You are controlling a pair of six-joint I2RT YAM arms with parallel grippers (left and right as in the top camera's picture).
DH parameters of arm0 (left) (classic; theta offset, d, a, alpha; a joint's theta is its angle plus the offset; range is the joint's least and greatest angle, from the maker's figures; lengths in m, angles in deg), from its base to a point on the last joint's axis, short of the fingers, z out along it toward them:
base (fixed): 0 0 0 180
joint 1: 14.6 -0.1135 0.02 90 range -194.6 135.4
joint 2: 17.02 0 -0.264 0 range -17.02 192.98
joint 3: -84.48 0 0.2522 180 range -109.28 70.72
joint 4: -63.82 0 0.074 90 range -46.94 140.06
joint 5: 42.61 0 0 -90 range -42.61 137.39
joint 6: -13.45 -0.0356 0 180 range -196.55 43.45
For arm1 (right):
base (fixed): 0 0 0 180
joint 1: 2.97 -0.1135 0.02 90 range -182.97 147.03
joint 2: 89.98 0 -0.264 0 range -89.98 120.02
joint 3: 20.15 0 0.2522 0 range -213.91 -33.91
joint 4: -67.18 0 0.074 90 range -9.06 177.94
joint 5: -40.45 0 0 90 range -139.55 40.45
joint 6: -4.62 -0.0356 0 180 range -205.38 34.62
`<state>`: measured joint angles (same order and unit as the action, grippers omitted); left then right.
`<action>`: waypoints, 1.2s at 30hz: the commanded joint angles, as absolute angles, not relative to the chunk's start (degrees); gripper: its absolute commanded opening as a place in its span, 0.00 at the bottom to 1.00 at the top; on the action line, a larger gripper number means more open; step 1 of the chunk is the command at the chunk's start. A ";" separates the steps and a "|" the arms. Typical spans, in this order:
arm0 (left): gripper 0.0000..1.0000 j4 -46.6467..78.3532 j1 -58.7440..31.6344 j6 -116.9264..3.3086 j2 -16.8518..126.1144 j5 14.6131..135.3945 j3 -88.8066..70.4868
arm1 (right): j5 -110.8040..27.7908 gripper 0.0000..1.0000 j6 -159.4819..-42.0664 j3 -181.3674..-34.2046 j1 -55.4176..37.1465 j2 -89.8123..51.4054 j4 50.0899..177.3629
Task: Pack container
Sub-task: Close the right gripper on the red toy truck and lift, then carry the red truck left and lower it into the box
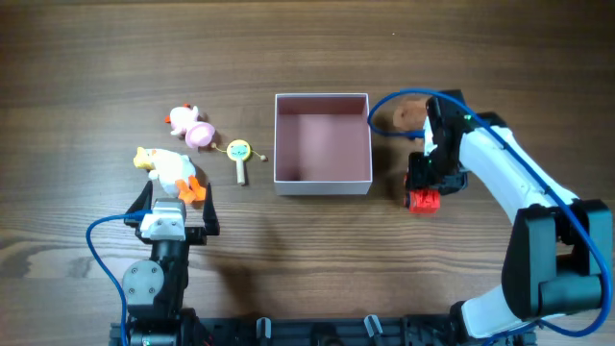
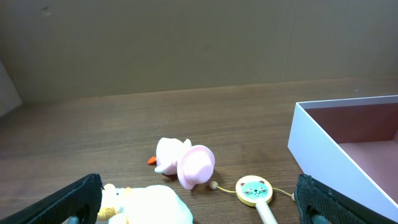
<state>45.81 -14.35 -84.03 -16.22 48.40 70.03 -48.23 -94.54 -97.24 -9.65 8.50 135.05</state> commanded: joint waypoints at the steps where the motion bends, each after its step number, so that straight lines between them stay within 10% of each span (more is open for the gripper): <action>1: 1.00 45.79 -14.09 -85.12 -16.63 49.47 70.40 | -50.15 0.32 -92.95 -110.00 -9.87 8.65 138.20; 20: 1.00 45.79 -14.09 -85.12 -16.63 49.47 70.38 | -55.62 0.24 -99.86 -129.92 -35.70 9.29 139.66; 36: 1.00 45.79 -14.09 -85.15 -16.63 49.47 70.40 | -57.93 0.21 -104.51 -129.92 -37.25 27.21 136.18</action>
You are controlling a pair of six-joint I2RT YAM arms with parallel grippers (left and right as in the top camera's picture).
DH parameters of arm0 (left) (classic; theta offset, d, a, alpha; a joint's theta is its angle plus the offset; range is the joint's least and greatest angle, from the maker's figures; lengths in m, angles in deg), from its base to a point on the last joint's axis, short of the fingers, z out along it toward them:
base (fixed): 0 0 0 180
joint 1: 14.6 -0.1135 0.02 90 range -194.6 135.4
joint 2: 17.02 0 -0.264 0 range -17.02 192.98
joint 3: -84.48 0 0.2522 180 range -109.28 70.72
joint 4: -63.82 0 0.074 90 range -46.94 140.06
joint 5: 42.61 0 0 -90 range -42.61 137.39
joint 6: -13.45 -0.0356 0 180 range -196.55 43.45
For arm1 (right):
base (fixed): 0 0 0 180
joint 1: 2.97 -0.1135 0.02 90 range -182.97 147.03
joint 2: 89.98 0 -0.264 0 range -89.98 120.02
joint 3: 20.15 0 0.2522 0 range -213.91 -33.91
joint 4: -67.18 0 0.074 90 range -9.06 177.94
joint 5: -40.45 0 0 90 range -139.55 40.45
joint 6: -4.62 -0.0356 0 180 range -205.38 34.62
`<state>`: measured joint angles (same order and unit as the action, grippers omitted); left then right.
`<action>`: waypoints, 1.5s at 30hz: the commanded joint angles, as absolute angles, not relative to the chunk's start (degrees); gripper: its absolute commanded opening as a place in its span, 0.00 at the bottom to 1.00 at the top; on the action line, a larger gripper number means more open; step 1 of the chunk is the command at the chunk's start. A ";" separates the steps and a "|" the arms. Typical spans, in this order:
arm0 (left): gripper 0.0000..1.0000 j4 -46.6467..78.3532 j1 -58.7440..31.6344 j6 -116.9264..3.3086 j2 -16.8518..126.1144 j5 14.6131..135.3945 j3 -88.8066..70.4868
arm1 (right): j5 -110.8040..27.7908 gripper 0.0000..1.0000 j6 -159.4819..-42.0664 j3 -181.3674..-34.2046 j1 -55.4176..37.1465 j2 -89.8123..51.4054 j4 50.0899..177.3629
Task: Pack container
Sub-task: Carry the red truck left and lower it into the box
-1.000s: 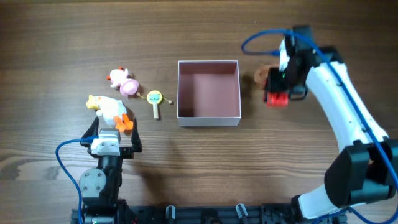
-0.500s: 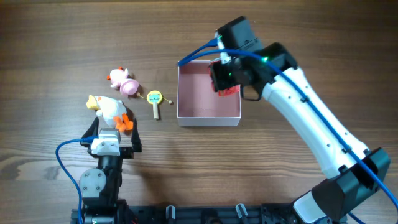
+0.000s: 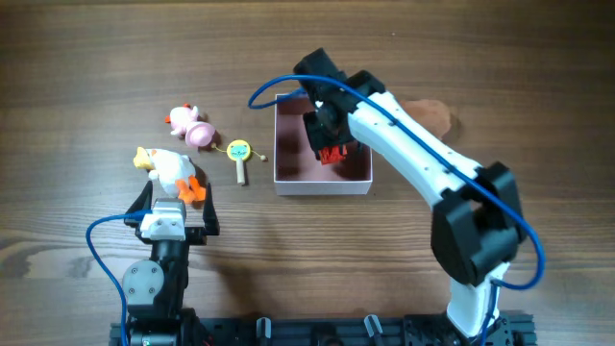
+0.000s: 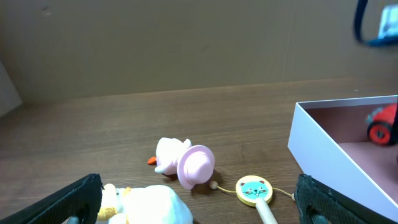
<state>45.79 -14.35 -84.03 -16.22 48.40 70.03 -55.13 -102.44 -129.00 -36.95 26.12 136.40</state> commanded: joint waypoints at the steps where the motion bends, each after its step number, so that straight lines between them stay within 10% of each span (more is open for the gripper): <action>1: 1.00 45.79 -14.09 -85.12 -16.63 49.47 70.40 | -58.68 0.21 -105.69 -129.92 -37.23 27.49 136.21; 45: 1.00 45.79 -14.09 -85.12 -16.63 49.47 70.40 | -61.63 0.20 -110.83 -128.01 -37.12 27.95 142.33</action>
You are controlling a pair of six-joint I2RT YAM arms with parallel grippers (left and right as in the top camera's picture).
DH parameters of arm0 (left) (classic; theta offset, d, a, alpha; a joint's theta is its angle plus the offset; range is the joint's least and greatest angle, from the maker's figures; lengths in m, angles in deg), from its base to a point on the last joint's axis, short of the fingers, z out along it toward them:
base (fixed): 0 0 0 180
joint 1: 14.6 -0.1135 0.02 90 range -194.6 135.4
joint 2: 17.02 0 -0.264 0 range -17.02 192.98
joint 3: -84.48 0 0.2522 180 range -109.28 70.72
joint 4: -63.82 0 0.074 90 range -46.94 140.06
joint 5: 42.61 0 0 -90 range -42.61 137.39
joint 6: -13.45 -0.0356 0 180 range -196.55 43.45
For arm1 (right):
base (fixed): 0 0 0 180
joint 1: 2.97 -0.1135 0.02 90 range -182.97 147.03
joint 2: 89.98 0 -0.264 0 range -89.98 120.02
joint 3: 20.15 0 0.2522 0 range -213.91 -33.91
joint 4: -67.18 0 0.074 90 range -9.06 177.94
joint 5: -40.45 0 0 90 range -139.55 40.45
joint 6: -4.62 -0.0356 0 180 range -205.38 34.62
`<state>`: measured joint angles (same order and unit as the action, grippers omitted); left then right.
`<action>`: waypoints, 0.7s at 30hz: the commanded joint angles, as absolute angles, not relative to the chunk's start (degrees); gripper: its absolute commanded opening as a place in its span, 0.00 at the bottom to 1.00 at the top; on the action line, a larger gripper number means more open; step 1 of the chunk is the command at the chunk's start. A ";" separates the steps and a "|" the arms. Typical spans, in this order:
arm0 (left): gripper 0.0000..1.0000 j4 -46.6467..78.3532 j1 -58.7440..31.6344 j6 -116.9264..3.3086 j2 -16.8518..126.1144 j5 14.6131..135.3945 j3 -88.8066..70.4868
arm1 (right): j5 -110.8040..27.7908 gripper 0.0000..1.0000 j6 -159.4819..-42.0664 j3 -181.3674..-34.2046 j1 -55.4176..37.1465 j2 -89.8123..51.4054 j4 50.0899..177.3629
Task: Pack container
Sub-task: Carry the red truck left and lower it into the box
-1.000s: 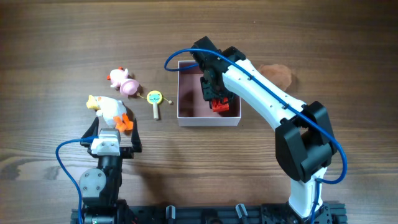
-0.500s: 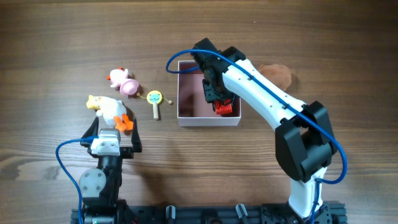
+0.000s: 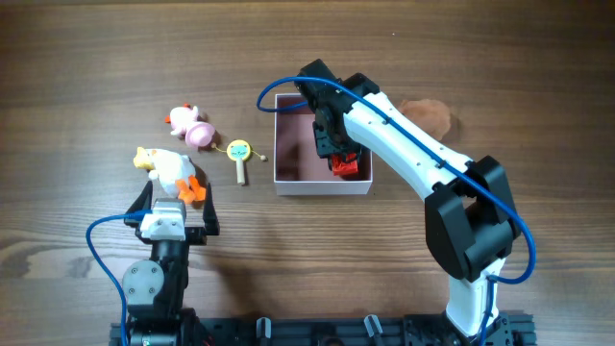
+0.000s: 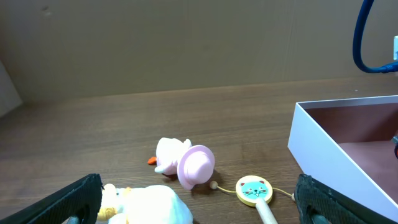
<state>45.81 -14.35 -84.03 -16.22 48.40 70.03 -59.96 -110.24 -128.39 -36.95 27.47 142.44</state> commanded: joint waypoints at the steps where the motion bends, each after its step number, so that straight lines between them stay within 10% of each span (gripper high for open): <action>1: 1.00 45.79 -14.09 -85.15 -16.63 49.47 70.40 | -61.63 0.22 -110.83 -128.01 -37.12 27.95 142.33; 21: 1.00 45.79 -14.09 -85.12 -16.63 49.47 70.38 | -63.29 0.29 -109.36 -128.01 -37.04 27.95 143.16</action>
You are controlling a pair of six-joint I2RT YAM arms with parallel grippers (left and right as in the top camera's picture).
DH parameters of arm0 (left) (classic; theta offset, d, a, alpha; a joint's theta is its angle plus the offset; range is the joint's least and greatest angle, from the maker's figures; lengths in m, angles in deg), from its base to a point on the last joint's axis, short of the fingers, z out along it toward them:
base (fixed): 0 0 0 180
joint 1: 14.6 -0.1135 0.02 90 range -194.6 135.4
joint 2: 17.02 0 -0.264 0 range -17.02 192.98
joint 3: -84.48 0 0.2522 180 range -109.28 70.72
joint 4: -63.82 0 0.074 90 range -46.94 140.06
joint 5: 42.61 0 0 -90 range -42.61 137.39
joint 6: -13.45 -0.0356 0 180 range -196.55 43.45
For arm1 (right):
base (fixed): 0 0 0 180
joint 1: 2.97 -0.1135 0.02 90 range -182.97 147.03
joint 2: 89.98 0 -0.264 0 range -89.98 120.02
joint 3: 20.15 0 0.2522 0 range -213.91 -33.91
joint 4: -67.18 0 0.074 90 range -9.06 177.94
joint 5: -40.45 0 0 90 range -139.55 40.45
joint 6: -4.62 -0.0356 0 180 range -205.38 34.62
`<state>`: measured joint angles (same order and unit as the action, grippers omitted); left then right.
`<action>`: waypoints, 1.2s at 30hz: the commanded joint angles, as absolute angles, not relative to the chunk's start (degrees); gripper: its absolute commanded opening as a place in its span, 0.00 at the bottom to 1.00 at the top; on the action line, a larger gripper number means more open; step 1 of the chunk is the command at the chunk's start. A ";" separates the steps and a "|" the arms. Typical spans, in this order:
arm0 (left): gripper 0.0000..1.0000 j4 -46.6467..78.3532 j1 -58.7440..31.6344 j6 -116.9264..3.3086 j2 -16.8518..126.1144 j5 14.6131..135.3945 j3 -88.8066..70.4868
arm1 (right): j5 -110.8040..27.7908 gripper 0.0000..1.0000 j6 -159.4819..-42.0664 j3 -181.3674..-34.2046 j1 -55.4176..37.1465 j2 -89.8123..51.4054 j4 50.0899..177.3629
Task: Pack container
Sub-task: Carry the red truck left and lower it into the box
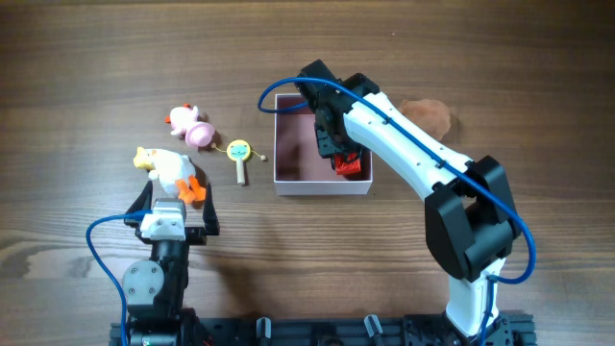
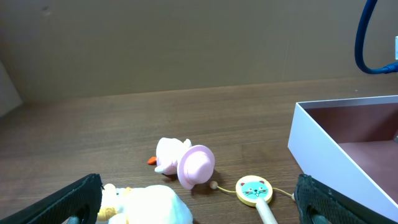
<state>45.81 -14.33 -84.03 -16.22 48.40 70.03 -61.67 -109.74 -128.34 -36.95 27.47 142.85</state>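
Observation:
A white box (image 1: 322, 183) with a pink floor stands at mid-table; its near wall (image 2: 323, 149) shows in the left wrist view. A red toy (image 1: 349, 166) lies in the box's near right corner. My right gripper (image 1: 336, 149) reaches down into the box right over the toy; its jaws are hidden by the arm. My left gripper (image 2: 199, 208) stands wide open near the front edge. A white duck (image 2: 152, 202) lies just ahead of it, not gripped. A pink duck toy (image 2: 183, 160) and a yellow cat-face rattle (image 2: 254, 190) lie left of the box.
A brown rounded patch (image 1: 428, 115) marks the table right of the box. The right arm's blue cable (image 2: 360, 37) hangs over the box's far left corner. In the overhead view the white duck (image 1: 168, 168), pink duck toy (image 1: 192, 127) and rattle (image 1: 238, 154) cluster together.
Hardly anything differs. My right gripper still sits over the red toy in the box's near right corner. The left arm and the toys on the left are where they were.
At first my right gripper was on the red toy on the table right of the box. Then it held the toy inside the box, near the middle. Later the toy was down in the box's near right corner, where it still is. The left arm never moved.

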 commanded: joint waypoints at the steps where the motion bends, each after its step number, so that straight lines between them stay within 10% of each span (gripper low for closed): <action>1: 1.00 45.79 -14.09 -85.15 -16.63 49.47 70.38 | -63.31 0.29 -109.39 -128.01 -37.04 27.95 143.38; 9: 1.00 45.79 -14.09 -85.15 -16.63 49.47 70.40 | -63.27 0.31 -109.39 -128.01 -37.04 27.95 144.51; 22: 1.00 45.79 -14.09 -85.12 -16.63 49.47 70.40 | -63.29 0.71 -109.34 -128.01 -37.04 27.95 144.21; 36: 1.00 45.79 -14.09 -85.12 -16.63 49.47 70.40 | -63.31 0.69 -106.11 -128.28 -37.04 27.93 141.06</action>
